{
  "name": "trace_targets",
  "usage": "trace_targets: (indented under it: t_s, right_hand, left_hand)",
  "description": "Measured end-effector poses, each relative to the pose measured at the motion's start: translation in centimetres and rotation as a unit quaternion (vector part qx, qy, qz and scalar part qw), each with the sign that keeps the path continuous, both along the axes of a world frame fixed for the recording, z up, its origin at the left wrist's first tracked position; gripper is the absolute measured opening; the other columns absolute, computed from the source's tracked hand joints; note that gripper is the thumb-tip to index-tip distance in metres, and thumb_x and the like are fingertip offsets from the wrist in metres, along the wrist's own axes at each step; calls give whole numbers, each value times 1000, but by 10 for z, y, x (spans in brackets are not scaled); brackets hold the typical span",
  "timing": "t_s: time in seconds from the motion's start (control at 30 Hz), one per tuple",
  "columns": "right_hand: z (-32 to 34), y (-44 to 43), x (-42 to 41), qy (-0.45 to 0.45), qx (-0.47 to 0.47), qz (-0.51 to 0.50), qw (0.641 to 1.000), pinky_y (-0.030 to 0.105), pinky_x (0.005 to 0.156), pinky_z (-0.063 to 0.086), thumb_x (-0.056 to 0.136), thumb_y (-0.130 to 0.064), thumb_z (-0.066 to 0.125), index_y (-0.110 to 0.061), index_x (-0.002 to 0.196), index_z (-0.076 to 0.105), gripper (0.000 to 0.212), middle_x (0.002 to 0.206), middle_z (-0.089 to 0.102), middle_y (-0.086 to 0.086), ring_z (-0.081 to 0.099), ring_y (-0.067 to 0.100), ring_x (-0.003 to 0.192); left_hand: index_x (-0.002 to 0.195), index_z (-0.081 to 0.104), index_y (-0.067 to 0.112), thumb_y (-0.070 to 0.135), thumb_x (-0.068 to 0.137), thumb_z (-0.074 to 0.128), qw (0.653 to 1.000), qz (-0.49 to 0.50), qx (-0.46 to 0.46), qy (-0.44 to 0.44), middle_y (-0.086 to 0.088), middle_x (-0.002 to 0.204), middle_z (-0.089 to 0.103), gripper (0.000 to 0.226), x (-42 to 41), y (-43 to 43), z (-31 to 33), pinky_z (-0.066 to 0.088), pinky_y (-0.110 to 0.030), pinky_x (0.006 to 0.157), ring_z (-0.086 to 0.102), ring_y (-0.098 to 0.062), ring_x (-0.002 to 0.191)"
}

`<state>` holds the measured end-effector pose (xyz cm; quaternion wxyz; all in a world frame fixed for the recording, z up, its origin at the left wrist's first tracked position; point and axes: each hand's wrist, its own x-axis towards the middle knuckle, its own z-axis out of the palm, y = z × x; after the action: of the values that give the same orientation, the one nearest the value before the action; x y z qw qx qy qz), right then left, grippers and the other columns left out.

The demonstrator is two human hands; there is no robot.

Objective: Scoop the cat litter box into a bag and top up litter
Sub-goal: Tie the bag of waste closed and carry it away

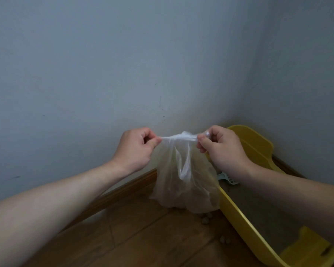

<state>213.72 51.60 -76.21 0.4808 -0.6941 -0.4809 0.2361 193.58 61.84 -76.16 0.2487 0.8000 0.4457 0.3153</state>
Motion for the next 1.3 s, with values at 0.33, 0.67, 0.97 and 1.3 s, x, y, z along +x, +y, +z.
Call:
trace_targets:
  t_s: [0.33, 0.67, 0.97, 1.3]
  right_hand:
    - [-34, -12, 43, -67, -94, -59, 992, 49, 66, 51, 98, -28, 56, -12, 82, 59, 23, 82, 63, 15, 59, 32, 76]
    - [-57, -29, 74, -63, -160, -104, 980, 49, 75, 59, 98, -31, 54, -17, 90, 58, 16, 92, 63, 10, 64, 28, 84]
    - [-58, -31, 81, -69, -173, -118, 975, 37, 66, 58, 99, -29, 54, -19, 89, 58, 15, 89, 63, 7, 64, 22, 81]
    - [-31, -34, 78, 60, -112, -45, 991, 45, 81, 56, 93, -23, 63, -15, 88, 65, 10, 93, 67, 9, 64, 28, 87]
  left_hand:
    - [65, 58, 13, 21, 93, 65, 995, 68, -54, 51, -1, 57, 52, 29, -23, 10, -47, 33, -28, 50, 44, -16, 54]
    - [66, 62, 9, 21, 90, 67, 982, 140, -102, 80, -11, 64, 63, 27, -49, 12, -75, 41, -33, 58, 56, -28, 64]
    - [65, 65, 8, 23, 89, 68, 971, 171, -145, 79, -14, 64, 66, 28, -56, 14, -82, 49, -37, 61, 61, -35, 68]
    - [76, 68, 7, 12, 89, 70, 982, 94, -152, -66, -14, 73, 70, 14, -43, 1, -47, 53, -38, 71, 63, -26, 69]
